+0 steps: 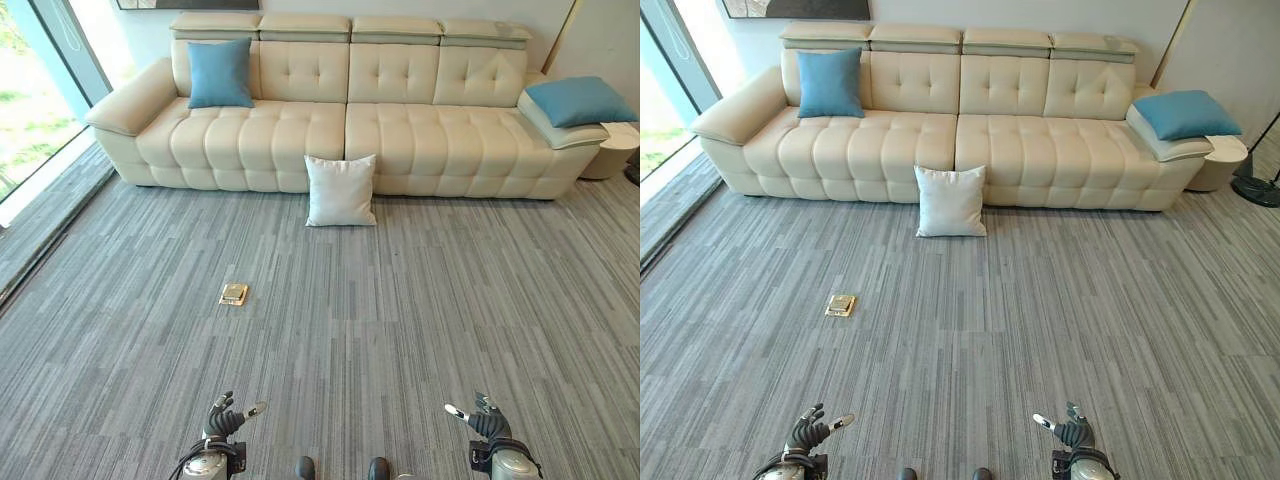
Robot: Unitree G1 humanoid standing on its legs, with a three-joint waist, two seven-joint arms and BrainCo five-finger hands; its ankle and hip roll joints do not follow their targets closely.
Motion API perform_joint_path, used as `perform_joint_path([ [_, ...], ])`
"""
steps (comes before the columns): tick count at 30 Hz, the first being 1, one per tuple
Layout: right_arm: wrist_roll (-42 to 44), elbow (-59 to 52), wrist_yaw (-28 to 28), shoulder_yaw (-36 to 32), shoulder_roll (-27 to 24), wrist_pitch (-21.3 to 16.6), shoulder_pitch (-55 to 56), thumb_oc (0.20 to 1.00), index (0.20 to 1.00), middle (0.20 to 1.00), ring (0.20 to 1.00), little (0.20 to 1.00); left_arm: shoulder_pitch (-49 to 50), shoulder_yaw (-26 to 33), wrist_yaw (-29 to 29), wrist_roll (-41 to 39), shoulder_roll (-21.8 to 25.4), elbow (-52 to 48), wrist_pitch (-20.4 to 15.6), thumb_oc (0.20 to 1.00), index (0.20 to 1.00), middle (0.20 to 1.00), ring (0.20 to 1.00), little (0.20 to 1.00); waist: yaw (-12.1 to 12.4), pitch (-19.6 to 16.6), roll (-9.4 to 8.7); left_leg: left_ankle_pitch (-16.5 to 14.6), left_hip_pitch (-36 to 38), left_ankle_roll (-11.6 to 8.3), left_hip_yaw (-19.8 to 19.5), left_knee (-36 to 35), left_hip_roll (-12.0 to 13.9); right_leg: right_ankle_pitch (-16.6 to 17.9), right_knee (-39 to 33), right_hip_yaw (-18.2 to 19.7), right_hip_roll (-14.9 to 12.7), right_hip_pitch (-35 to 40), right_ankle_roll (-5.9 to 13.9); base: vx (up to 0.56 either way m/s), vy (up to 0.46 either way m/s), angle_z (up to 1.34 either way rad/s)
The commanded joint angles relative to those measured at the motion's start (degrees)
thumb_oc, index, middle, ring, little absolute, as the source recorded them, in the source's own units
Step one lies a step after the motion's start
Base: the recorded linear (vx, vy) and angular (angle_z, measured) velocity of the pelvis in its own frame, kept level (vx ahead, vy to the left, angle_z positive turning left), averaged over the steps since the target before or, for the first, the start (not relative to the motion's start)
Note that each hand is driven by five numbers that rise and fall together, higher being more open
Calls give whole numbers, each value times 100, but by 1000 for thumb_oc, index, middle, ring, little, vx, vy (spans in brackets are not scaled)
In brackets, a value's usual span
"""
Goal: Pick up all the scattered cushions and arrange them neatly on the sofa.
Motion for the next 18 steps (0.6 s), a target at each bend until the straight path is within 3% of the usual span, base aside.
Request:
perform_joint_path([
  [1, -52, -225, 26, 87, -140, -126, -387, 1000, 1000, 1000, 1000, 1000, -425, -60, 104, 3, 178, -208, -140, 1000, 1000, 1000, 1000, 1000, 26, 297, 46, -741, 257, 281, 166, 1, -364, -766, 2164, 237, -321, -833, 485, 55, 181, -25],
  [3, -95, -252, 30, 94, -155, -112, -387, 1000, 1000, 1000, 1000, 1000, -441, -19, 121, -58, 167, -242, -151, 1000, 1000, 1000, 1000, 1000, 13, 454, 62, -791, 365, 383, 185, 1, -428, -389, 2948, 311, -437, -1216, 532, 68, 160, -17],
  [6, -127, -173, 0, 86, -151, -99, -379, 1000, 1000, 1000, 1000, 1000, -454, -9, 153, -118, 138, -299, -159, 1000, 1000, 1000, 1000, 1000, 14, 524, 93, -852, 450, 406, 202, 1, -451, -466, 3394, 369, -472, -1509, 485, 143, 57, -6],
  [7, -91, 58, 28, 82, -147, -72, -406, 1000, 1000, 1000, 1000, 1000, -517, -61, 138, -95, 135, -317, -177, 1000, 1000, 1000, 1000, 1000, -11, 529, 110, -925, 572, 330, 197, 1, -433, -630, 2708, 413, -153, -1653, 466, 247, -35, 0],
  [13, -236, 251, 63, 163, -182, 20, -459, 1000, 1000, 1000, 1000, 1000, -546, 7, 33, -32, 135, -286, -174, 1000, 1000, 1000, 1000, 1000, -3, 402, 58, -1198, 1007, 89, 237, 1, -426, 68, -120, -84, 76, -1469, 700, 340, -108, 3],
  [15, -271, 208, 90, 139, -196, 40, -410, 1000, 1000, 1000, 1000, 1000, -519, 35, 17, -19, 125, -279, -186, 1000, 1000, 1000, 1000, 1000, -20, 332, 38, -1266, 1168, 18, 189, 1, -398, 127, -342, -196, 97, -1389, 723, 469, -173, 12],
  [18, -270, 229, 116, 148, -217, 35, -318, 1000, 1000, 1000, 1000, 1000, -416, 15, -2, -12, 42, -229, -176, 1000, 1000, 1000, 1000, 1000, -34, 135, 80, -1102, 1379, -128, 119, 261, -230, 103, -341, -285, 215, -968, 542, 525, -201, 24],
])
